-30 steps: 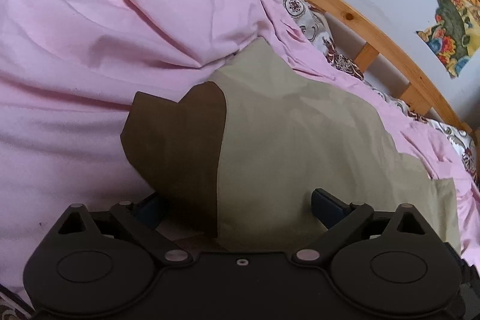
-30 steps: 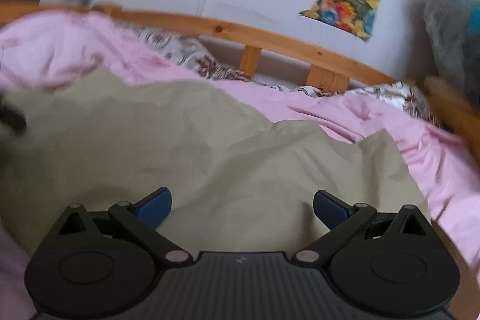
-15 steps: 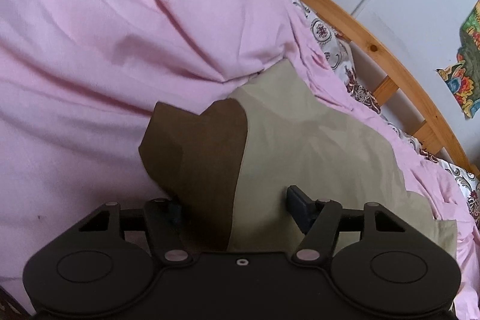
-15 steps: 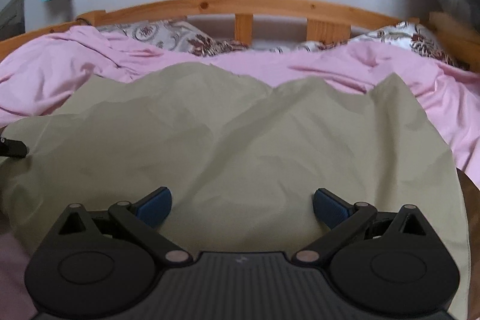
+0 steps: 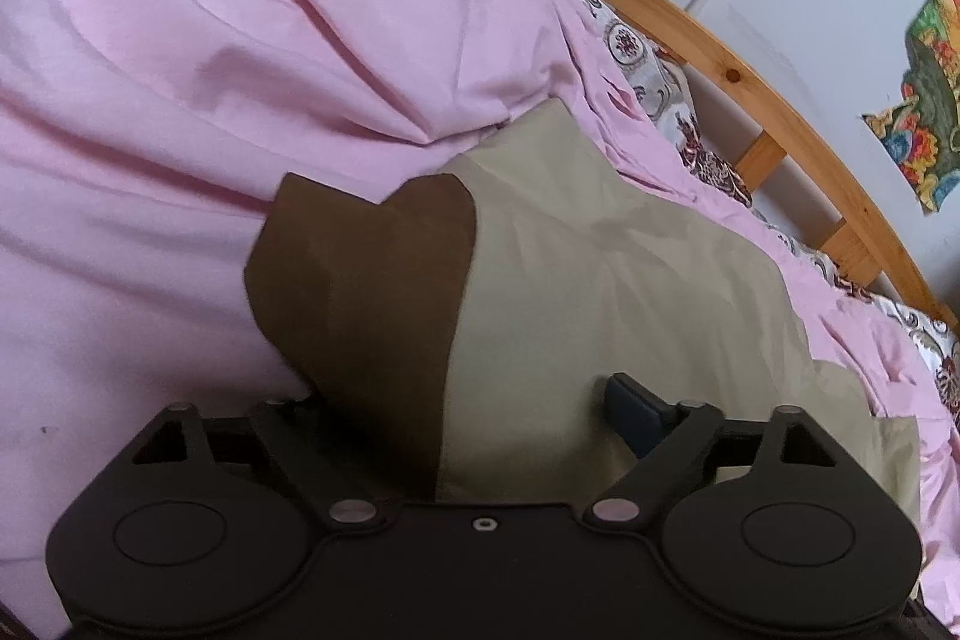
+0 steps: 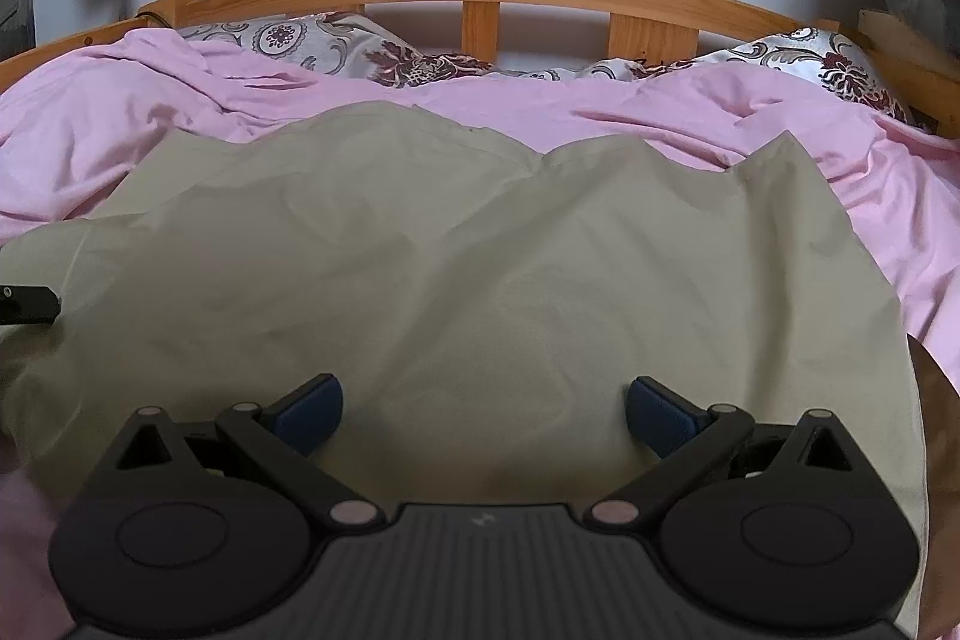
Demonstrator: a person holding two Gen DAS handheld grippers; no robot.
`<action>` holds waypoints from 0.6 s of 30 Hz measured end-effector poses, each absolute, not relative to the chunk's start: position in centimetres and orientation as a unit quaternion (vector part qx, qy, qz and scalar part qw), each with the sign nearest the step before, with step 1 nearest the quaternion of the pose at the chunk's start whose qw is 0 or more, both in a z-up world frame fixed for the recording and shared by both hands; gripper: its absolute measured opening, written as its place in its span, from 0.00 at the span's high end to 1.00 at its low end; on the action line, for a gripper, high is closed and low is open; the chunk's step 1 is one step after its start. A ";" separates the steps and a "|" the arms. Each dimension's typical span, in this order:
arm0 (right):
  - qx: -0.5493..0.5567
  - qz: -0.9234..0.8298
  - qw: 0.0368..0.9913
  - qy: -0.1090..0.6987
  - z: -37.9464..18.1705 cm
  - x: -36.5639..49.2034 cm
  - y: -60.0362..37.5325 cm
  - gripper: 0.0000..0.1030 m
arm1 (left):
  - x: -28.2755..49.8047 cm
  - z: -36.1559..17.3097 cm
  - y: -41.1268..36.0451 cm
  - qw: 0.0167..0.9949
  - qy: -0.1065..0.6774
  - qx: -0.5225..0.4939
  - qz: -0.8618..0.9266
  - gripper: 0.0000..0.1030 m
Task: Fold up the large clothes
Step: 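Move the left tool to the brown hood edge and grasp it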
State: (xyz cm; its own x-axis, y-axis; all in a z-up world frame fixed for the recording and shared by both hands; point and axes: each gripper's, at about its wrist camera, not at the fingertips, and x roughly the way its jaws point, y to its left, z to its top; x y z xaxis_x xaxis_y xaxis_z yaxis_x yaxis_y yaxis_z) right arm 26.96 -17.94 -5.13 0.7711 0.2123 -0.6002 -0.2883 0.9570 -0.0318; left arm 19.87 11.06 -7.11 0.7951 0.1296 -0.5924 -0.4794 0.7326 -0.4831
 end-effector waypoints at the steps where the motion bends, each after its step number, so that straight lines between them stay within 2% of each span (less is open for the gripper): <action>1: -0.060 0.134 0.939 0.311 -5.1 27.0 -17.9 0.00 | 20.1 -7.2 11.0 0.891 0.274 -0.320 0.168 0.08; 4: -0.053 0.136 0.939 0.312 -5.2 27.2 -18.1 0.00 | 20.7 -7.2 11.1 0.889 0.279 -0.323 0.166 0.03; 13: -0.045 0.143 0.939 0.308 -5.4 27.3 -18.5 0.00 | 21.3 -6.9 11.4 0.876 0.293 -0.338 0.182 0.05; 16: -0.042 0.146 0.938 0.312 -5.3 27.5 -18.5 0.00 | 21.2 -6.9 11.4 0.875 0.290 -0.342 0.184 0.10; 18: -0.041 0.146 0.937 0.314 -5.2 27.6 -18.5 0.00 | 21.0 -6.7 11.4 0.874 0.287 -0.342 0.190 0.19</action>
State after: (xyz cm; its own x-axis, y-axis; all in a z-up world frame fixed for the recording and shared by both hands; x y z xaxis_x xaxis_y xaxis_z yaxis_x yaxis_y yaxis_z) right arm 27.56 -18.47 -5.24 0.7603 0.2491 -0.5999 -0.3000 0.9538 0.0159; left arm 21.03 11.39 -6.75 0.7633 0.1361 -0.6315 -0.5287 0.6935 -0.4895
